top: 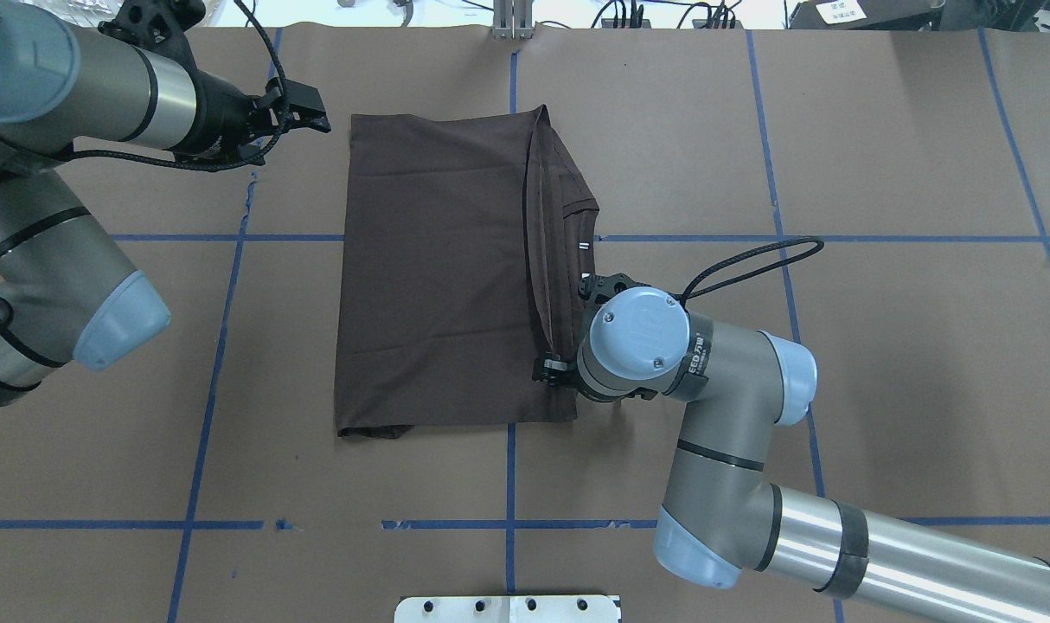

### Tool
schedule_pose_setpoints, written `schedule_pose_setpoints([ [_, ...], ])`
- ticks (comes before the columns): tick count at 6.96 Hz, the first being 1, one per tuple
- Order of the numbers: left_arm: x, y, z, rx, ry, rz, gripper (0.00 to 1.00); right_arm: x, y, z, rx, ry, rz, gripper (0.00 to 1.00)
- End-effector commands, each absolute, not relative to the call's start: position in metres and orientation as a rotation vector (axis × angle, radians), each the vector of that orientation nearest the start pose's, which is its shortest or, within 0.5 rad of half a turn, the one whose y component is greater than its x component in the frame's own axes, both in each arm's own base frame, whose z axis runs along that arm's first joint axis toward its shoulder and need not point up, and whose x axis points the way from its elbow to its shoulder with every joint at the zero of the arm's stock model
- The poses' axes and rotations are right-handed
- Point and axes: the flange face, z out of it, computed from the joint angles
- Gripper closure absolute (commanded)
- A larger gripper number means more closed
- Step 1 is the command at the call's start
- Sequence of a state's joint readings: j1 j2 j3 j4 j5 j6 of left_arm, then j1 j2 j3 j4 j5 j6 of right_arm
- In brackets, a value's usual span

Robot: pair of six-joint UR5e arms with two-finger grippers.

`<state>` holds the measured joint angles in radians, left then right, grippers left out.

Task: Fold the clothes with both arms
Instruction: 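Move the right gripper to the shirt's collar side while the left gripper rises farther away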

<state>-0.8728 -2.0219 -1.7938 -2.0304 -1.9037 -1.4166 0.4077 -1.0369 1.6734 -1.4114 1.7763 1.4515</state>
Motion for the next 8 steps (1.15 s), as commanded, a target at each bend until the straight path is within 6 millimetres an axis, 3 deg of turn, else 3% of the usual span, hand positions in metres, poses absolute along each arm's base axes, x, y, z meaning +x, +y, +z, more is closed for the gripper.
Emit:
schedule_pose_setpoints([
  [1,0.32,-0.538,0.248,0.298,1.135,-0.446,0.0,-0.525,-0.367,0.331,0.035,-0.789,0.134,0.0],
  [2,0.318,-0.536,0.246,0.299,1.139,-0.443,0.0,-0.522,-0.362,0.318,0.045,-0.813,0.14,0.0],
  [4,0.311,-0.529,0.241,0.303,1.14,-0.442,0.0,-0.535,-0.351,0.265,-0.006,-0.906,0.256,0.0],
  [6,0.306,-0.528,0.241,0.307,1.142,-0.439,0.0,-0.542,-0.352,0.239,-0.107,-0.95,0.483,0.0],
  [7,0.289,-0.506,0.239,0.32,1.161,-0.431,0.0,-0.552,-0.358,0.234,-0.166,-0.946,0.622,0.06],
  [8,0.286,-0.501,0.243,0.32,1.157,-0.435,0.0,-0.565,-0.363,0.228,-0.209,-0.937,0.708,0.14],
])
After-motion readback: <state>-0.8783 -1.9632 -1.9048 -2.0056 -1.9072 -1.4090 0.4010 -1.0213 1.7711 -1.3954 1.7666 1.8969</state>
